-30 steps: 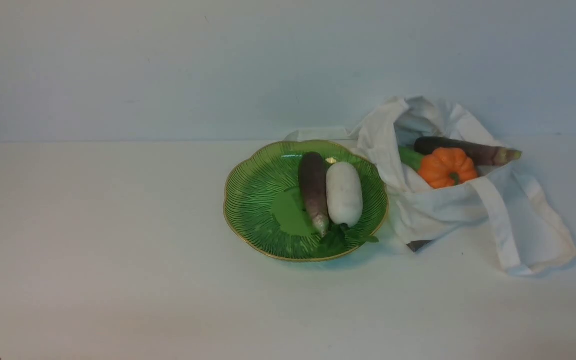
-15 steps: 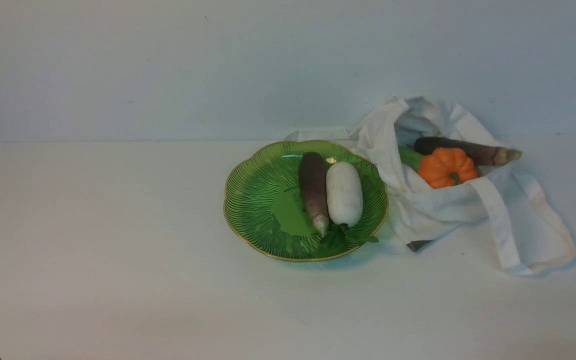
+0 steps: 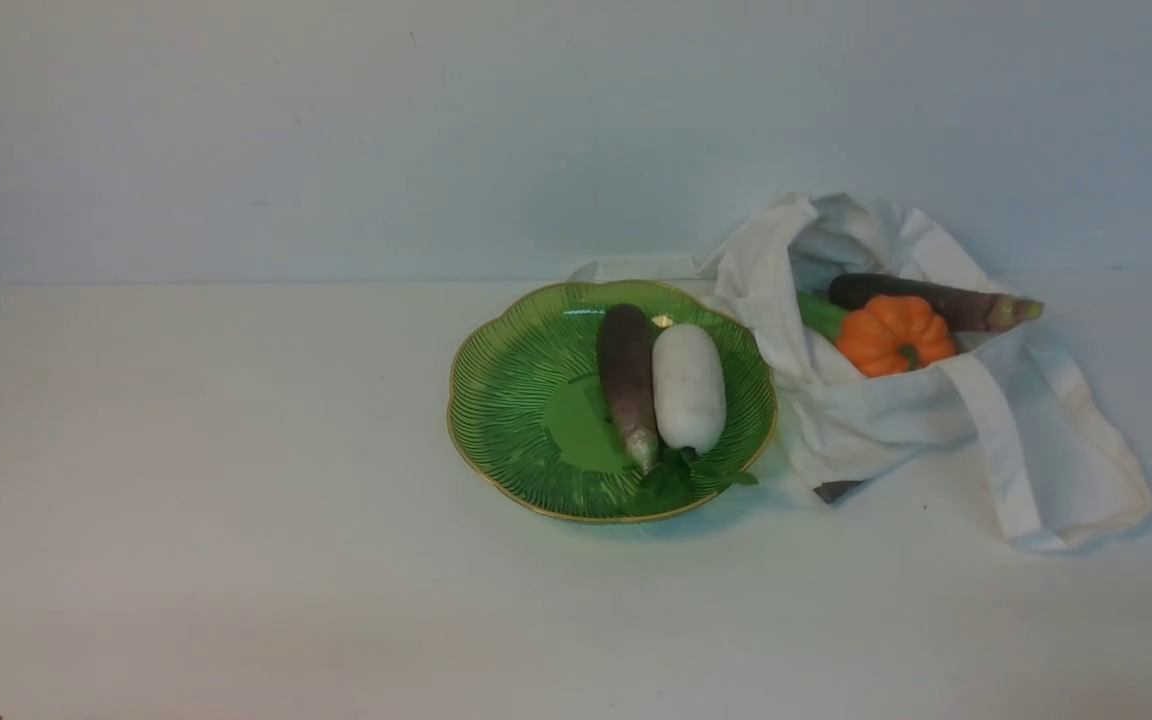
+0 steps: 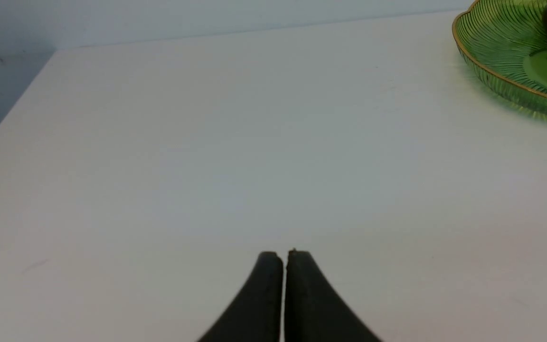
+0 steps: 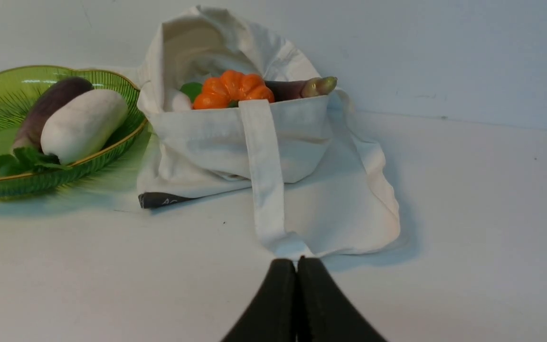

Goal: Take vegetables from cloth bag on white table place on plate.
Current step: 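Reach into the cloth bag toward the pumpkin with the right gripper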

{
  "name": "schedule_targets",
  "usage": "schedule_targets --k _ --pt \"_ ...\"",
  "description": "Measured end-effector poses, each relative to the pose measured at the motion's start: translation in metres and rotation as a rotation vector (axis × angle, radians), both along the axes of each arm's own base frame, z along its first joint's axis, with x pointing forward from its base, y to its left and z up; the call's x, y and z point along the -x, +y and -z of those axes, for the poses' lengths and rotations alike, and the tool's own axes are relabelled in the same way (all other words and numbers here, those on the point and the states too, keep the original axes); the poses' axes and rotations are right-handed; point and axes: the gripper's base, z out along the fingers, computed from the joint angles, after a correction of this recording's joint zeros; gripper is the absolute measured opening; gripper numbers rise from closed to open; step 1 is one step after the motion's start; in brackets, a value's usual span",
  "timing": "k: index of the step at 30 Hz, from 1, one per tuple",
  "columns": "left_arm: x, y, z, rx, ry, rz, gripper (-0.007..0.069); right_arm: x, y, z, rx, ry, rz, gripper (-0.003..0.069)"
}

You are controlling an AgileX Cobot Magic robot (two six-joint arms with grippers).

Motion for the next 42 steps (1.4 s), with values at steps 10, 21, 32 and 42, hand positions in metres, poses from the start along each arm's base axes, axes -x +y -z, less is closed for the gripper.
schedule_targets --k 10,21,32,42 --pt "0.0 0.0 0.0 0.0 0.0 0.0 -0.0005 -0.001 0.006 -0.012 -0.774 -0.054 0.031 -0.0015" --pt "0.0 0.0 0.0 0.0 0.0 0.0 -0.0005 -0.001 0.003 -0.028 -1.217 -0.145 0.049 -0.0015" --pt "0.0 0.0 0.0 0.0 0.0 0.0 -0.0005 0.013 0.017 -0.185 -0.487 -0.336 -0.205 0.0002" --pt "0.0 0.0 0.0 0.0 0.0 0.0 -0.0005 -0.093 0.037 -0.179 -0.278 0.228 -0.279 0.0167"
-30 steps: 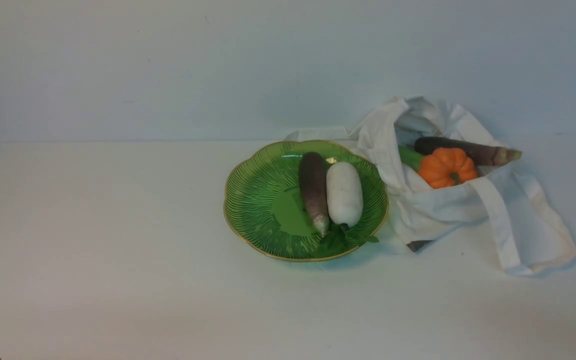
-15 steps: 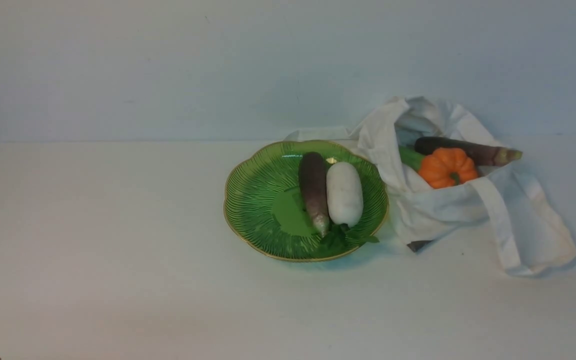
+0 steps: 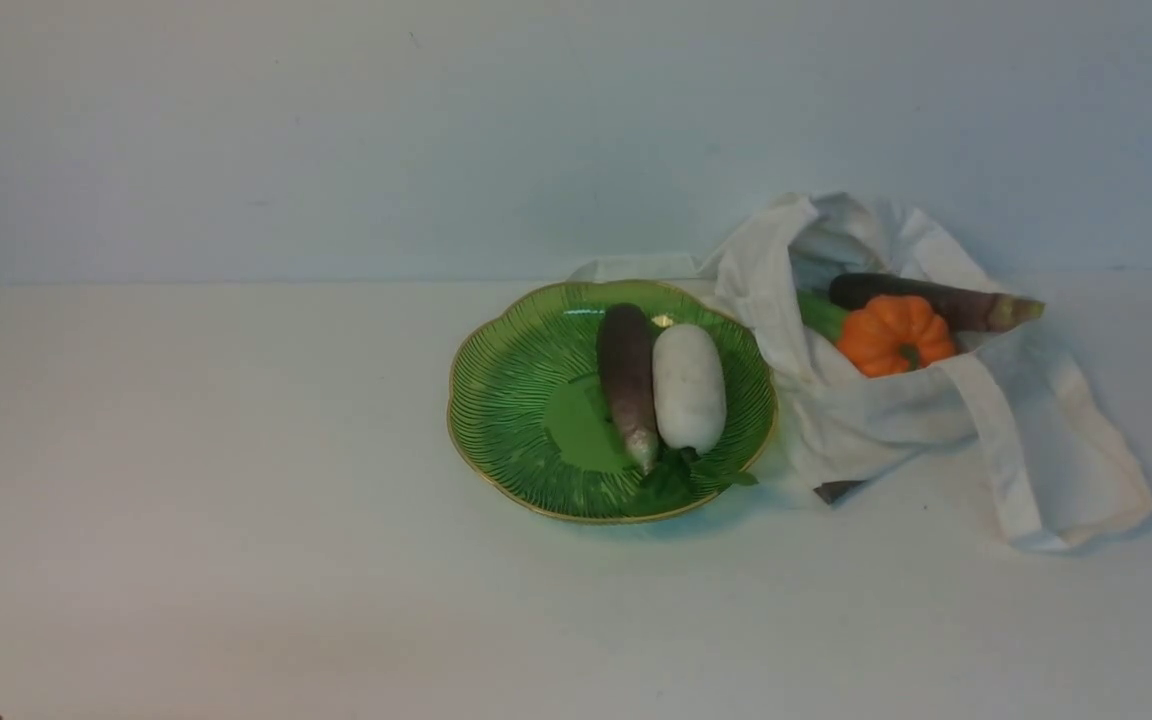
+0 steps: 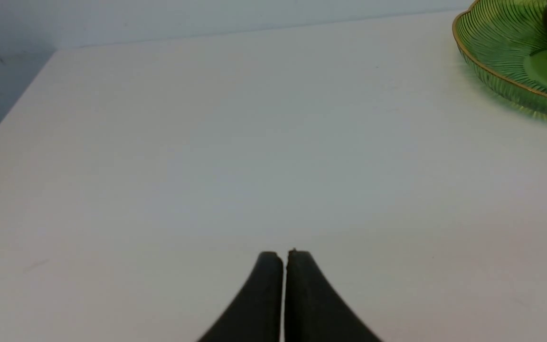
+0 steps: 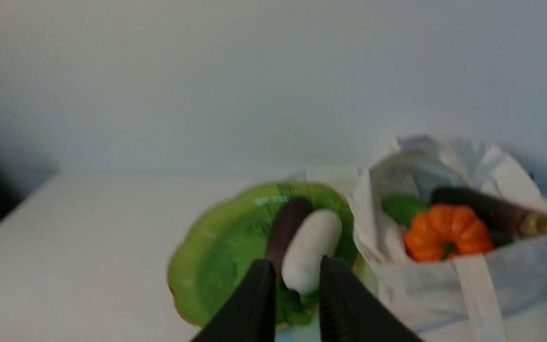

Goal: Take vegetables from cloth bag on white table place on plate.
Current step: 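Reach into the cloth bag toward the pumpkin with the right gripper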

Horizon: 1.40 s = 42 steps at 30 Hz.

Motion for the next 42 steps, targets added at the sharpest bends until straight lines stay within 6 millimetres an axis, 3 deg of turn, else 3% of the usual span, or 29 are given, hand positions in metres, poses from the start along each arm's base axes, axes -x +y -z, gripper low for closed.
schedule_targets --k 6,8,10,12,14,20,28,33,42 --pt "0.0 0.0 0.0 0.0 0.0 0.0 -0.0005 -0.085 0.004 0.026 0.107 0.199 -0.035 0.0411" --pt "0.0 0.0 0.0 0.0 0.0 0.0 -0.0005 -0.099 0.005 0.029 0.12 0.217 -0.043 0.0454" --pt "0.0 0.0 0.0 0.0 0.0 0.0 -0.0005 -0.129 0.008 0.036 0.144 0.265 -0.063 0.0556" --pt "0.0 0.0 0.0 0.0 0.0 0.0 -0.0005 -0.144 0.009 0.044 0.159 0.309 -0.083 0.0602" --pt "0.0 0.0 0.0 0.0 0.0 0.0 -0.0005 -0.171 0.012 0.063 0.184 0.392 -0.115 0.0665" --pt "0.0 0.0 0.0 0.0 0.0 0.0 -0.0005 -0.218 0.011 0.097 0.27 0.469 -0.133 0.0692" --pt "0.0 0.0 0.0 0.0 0.0 0.0 -0.0005 -0.263 0.009 0.117 0.341 0.447 -0.11 0.0691" --pt "0.0 0.0 0.0 0.0 0.0 0.0 -0.0005 -0.275 0.012 0.124 0.351 0.43 -0.107 0.0691" --pt "0.0 0.0 0.0 0.0 0.0 0.0 -0.0005 -0.291 0.02 0.171 0.366 0.474 -0.103 0.068"
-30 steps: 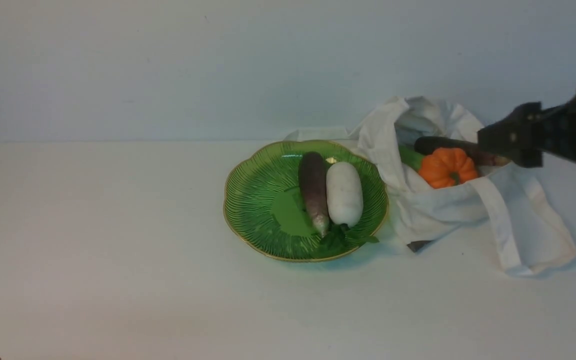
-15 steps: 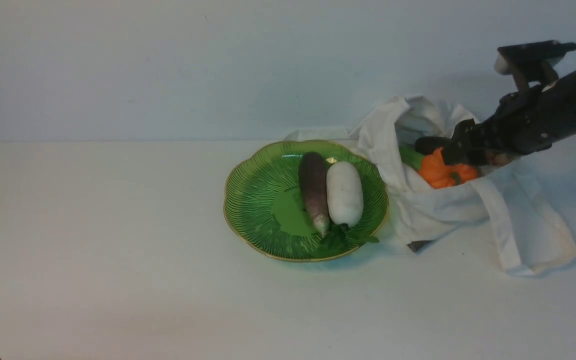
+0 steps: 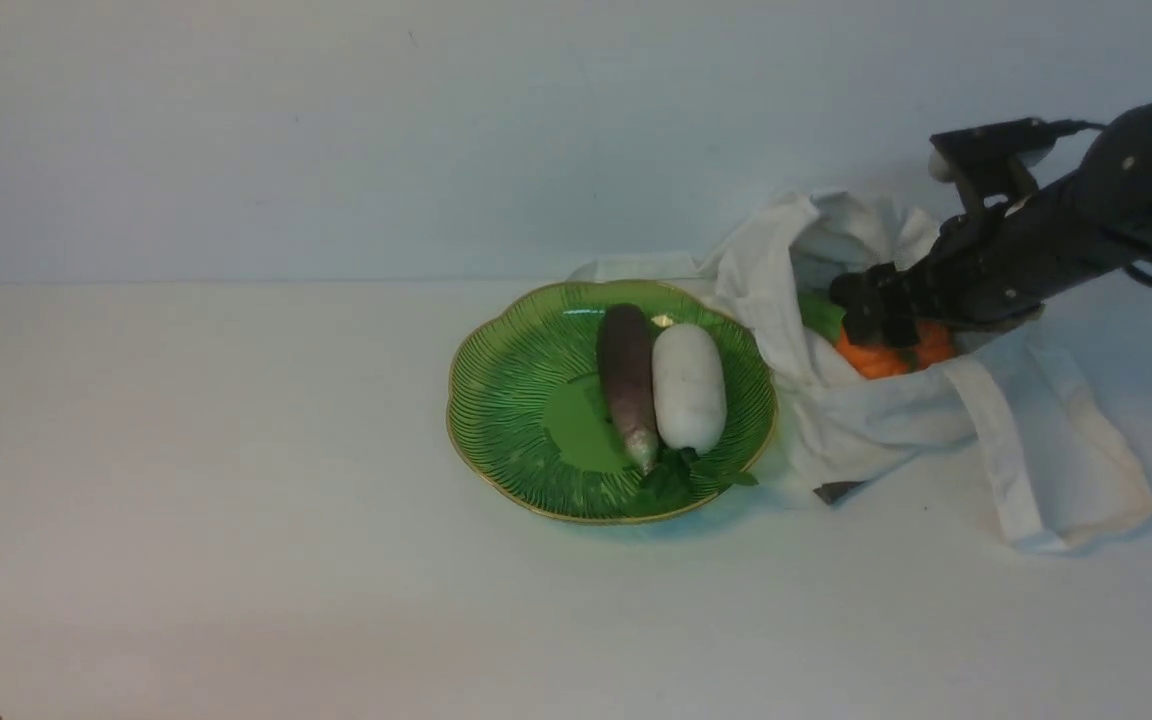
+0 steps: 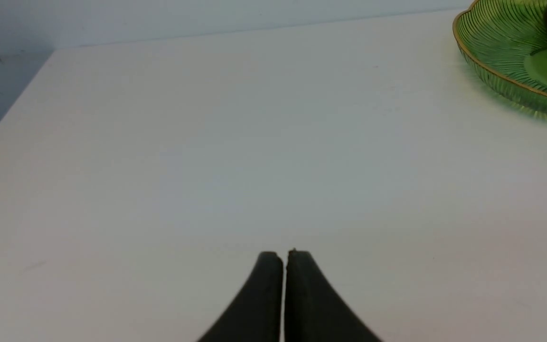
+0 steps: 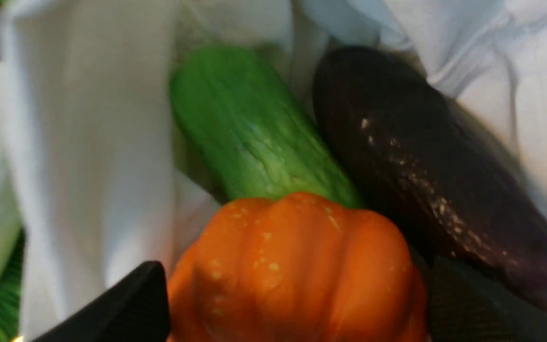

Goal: Take vegetables from cloth bag on white table place on plate.
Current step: 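Reach into the cloth bag toward the pumpkin with the right gripper, then move the pumpkin from the bag onto the plate with the right gripper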

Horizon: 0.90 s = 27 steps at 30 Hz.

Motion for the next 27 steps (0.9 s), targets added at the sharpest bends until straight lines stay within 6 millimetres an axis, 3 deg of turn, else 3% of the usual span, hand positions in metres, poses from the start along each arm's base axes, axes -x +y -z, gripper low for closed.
schedule_targets --k 9,13,18,23,24,27 --pt "0.0 0.0 0.0 0.0 0.0 0.0 -0.0005 -0.003 0.0 0.007 -0.01 0.013 0.016 0.0588" --pt "0.0 0.0 0.0 0.0 0.0 0.0 -0.0005 -0.003 0.0 0.006 -0.011 0.019 0.016 0.0588" --pt "0.0 0.0 0.0 0.0 0.0 0.0 -0.0005 -0.001 0.0 -0.009 0.004 0.041 -0.019 0.0588" --pt "0.0 0.0 0.0 0.0 0.0 0.0 -0.0005 0.007 0.0 -0.052 -0.026 0.046 -0.035 0.0587" --pt "0.0 0.0 0.0 0.0 0.0 0.0 -0.0005 0.013 0.002 -0.074 -0.06 0.044 -0.042 0.0586" --pt "0.0 0.0 0.0 0.0 0.0 0.0 -0.0005 0.022 0.01 -0.093 -0.118 0.041 -0.069 0.0586"
